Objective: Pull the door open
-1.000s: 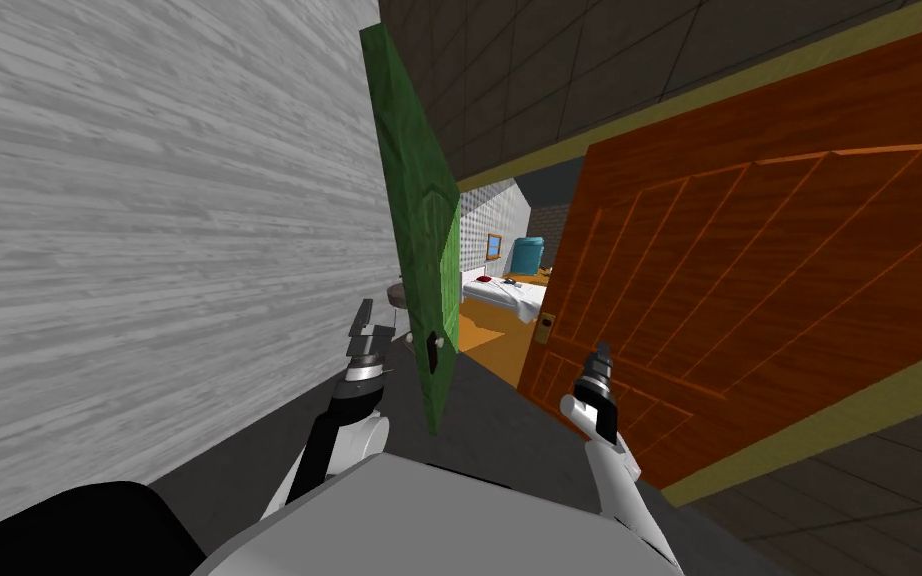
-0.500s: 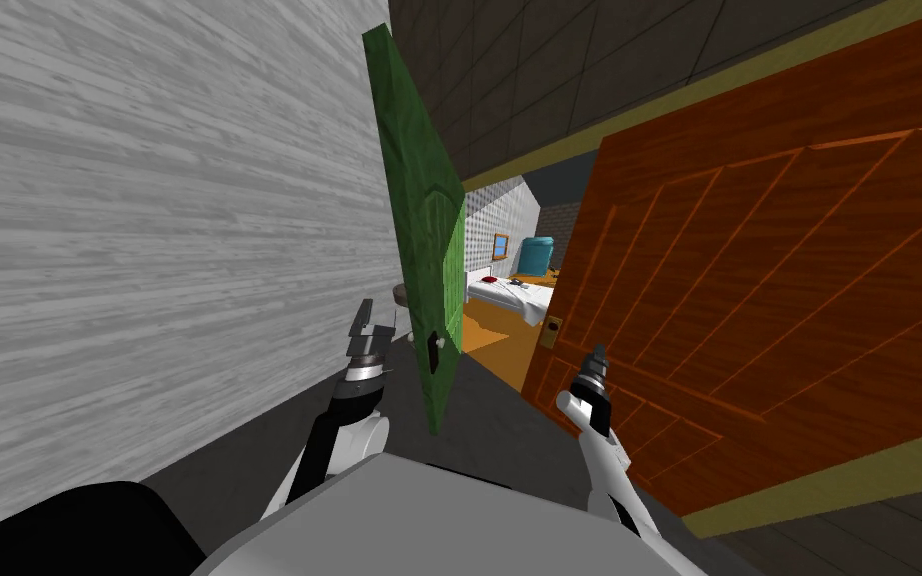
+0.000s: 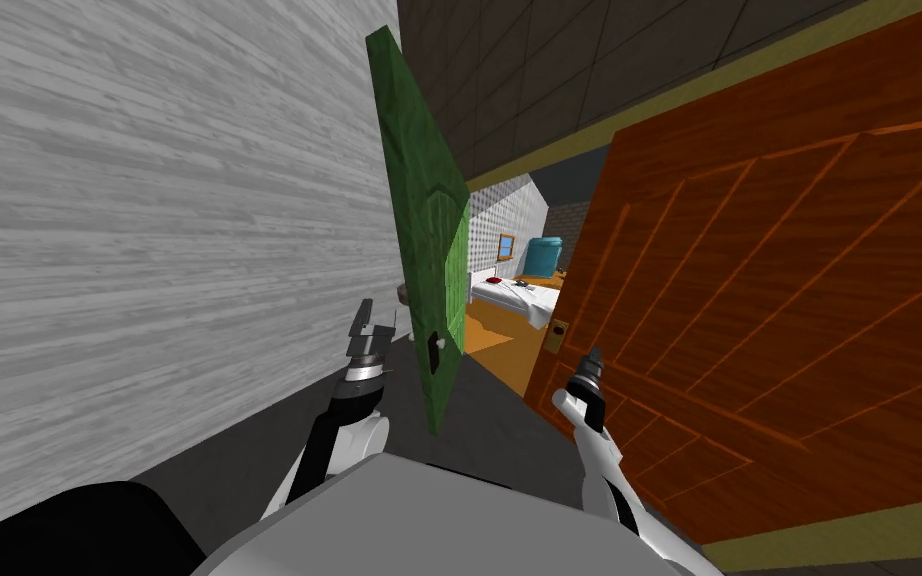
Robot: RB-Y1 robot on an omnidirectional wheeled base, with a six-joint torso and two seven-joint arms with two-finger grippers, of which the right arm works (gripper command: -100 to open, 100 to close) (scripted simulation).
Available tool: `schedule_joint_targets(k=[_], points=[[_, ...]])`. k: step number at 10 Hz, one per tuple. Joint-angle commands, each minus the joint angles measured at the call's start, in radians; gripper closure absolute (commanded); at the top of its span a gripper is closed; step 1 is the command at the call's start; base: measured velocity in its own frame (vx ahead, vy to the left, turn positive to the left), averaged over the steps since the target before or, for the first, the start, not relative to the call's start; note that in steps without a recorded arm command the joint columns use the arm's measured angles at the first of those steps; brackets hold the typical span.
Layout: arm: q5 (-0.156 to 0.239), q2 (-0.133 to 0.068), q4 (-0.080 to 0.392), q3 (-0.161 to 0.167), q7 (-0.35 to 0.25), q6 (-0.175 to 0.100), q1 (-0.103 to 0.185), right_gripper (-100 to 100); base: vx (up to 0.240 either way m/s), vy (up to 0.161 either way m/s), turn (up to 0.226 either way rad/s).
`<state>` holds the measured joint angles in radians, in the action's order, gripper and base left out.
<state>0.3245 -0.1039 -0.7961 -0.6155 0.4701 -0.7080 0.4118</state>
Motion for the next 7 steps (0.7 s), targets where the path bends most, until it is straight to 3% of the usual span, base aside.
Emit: schedule_joint_targets(k=[1, 4, 7], points=[[0.009, 0.000, 0.050, -0.020, 0.017, -0.002, 0.031, -100, 0.026, -0.060, 0.094], [0.015, 0.000, 0.095, -0.034, 0.028, -0.004, 0.053, -100, 0.017, -0.046, 0.077], [0.033, -0.001, 0.204, -0.075, 0.060, -0.008, 0.114, -100, 0.026, -0.066, 0.141]])
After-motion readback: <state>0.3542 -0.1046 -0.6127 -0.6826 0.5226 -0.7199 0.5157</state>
